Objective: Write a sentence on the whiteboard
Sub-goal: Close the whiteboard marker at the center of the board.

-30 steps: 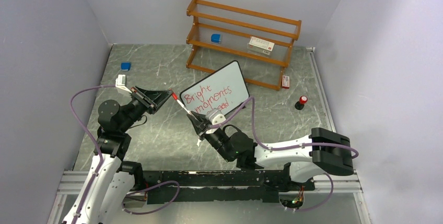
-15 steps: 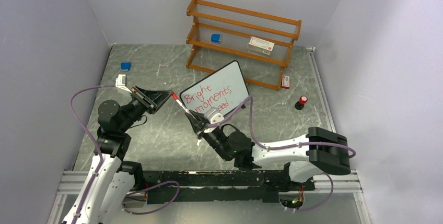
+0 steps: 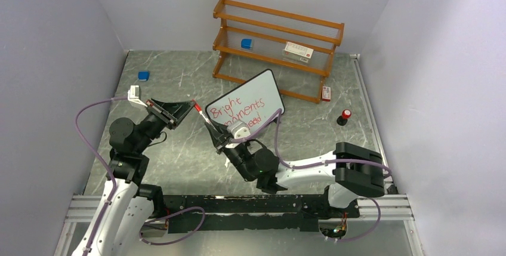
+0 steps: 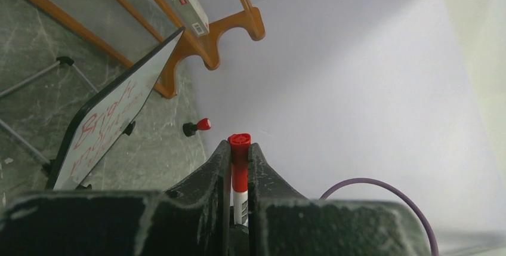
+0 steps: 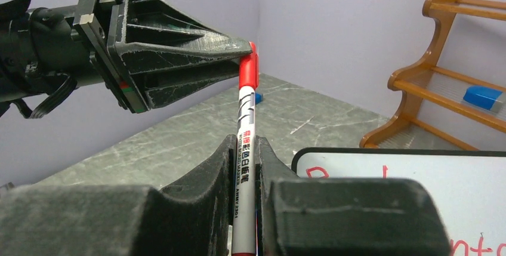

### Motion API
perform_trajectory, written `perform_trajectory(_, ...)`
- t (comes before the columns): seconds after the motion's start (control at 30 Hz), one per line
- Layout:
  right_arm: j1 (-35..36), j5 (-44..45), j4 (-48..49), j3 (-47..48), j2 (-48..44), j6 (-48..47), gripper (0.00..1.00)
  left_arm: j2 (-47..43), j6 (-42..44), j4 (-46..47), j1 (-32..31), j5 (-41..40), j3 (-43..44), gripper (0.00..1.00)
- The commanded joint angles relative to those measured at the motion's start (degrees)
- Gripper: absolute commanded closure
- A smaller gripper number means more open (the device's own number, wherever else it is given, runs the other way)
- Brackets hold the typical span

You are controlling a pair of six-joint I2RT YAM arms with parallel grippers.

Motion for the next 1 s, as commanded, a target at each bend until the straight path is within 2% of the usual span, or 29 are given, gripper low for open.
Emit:
perform_trajectory(0.0,-1.31,1.28,6.07,2.34,1.91,-0.39,1.00,-1.56,0.63,1.86,-2.23,3.11,-1.32,0.95)
perform_trajectory(0.23,-1.74,0.37,8.41,1.35,2.48,-1.90,1.00,-1.43,6.71,-3.82,-2.89,1.71,0.12,0.93)
perform_trajectory(0.3,-1.72,0.29,7.93,-0.09,1.73,-2.12,1.00,-0.40,10.09,-8.12,-2.89,-0.34,2.92,0.82)
perform_trajectory(0.5,-1.74,0.25,8.04,-4.53,-0.80,-2.69,1.00,0.95,16.22,-15.12,-2.89,-5.39,9.51,0.58)
perform_trajectory(0.63,-1.74,-0.15,8.20,-5.66,-1.71,-3.75,1.00,2.51,17.46,-16.92,-2.89,-5.00,11.56,0.47)
perform_trajectory(0.77,-1.74,-0.87,8.14,-5.85,-1.88,-4.56,1.00,4.70,18.35,-18.07,-2.89,-3.42,12.57,0.45)
perform_trajectory(0.97,-1.62,-1.85,7.08,-4.90,-1.46,-4.27,1.00,7.57,17.71,-15.10,-2.93,0.48,12.92,0.45)
